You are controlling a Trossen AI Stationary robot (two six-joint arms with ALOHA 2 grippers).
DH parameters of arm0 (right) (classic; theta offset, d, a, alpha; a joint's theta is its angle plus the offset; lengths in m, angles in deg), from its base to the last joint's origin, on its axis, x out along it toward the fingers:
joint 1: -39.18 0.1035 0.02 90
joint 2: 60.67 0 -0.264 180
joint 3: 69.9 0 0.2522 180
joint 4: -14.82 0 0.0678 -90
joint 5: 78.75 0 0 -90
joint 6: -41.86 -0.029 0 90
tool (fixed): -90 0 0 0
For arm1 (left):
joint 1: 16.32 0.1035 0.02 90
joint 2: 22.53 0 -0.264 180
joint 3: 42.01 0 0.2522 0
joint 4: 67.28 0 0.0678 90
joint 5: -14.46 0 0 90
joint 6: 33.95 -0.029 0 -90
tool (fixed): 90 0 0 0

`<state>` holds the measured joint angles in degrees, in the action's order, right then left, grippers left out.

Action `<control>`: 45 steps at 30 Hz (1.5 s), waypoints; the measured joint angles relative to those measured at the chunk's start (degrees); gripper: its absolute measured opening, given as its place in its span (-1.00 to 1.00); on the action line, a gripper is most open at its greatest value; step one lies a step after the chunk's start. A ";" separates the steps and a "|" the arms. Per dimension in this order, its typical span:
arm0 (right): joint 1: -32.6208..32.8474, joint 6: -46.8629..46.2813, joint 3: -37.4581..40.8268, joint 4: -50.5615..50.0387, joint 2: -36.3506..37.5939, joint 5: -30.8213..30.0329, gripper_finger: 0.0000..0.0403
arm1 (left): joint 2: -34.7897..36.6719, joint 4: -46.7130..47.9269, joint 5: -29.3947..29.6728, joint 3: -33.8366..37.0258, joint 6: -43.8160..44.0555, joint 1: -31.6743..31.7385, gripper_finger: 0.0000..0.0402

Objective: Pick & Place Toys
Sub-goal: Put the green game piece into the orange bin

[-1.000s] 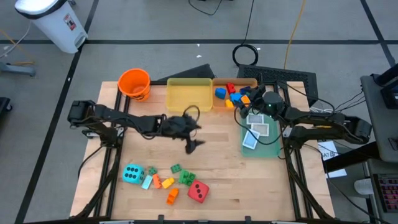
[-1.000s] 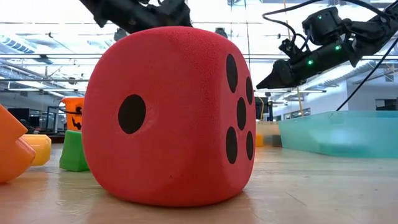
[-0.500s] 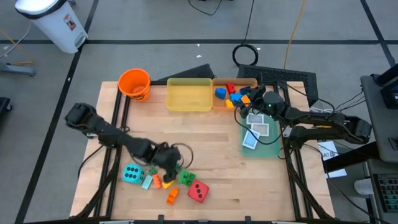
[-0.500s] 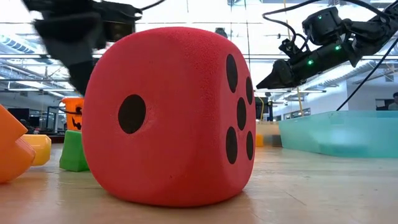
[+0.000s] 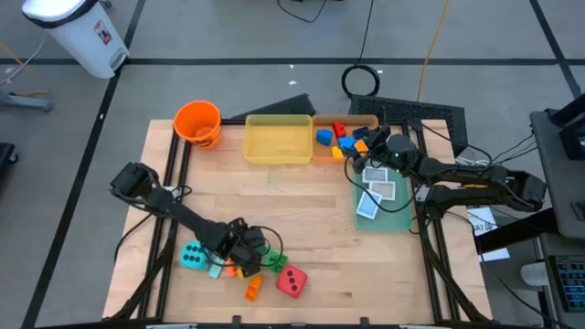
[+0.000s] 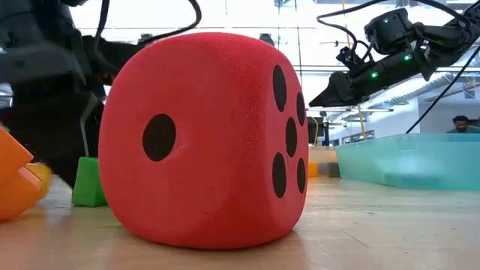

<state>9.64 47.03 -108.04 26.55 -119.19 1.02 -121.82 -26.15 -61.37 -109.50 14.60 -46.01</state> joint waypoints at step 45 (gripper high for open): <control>10.57 0.46 -0.08 13.24 -7.41 25.86 0.67 | 2.72 -44.32 1.13 0.04 -39.04 26.73 -0.25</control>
<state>20.21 47.49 -108.12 39.79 -126.60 26.88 -119.10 -70.47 -60.24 -109.46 -24.44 -19.28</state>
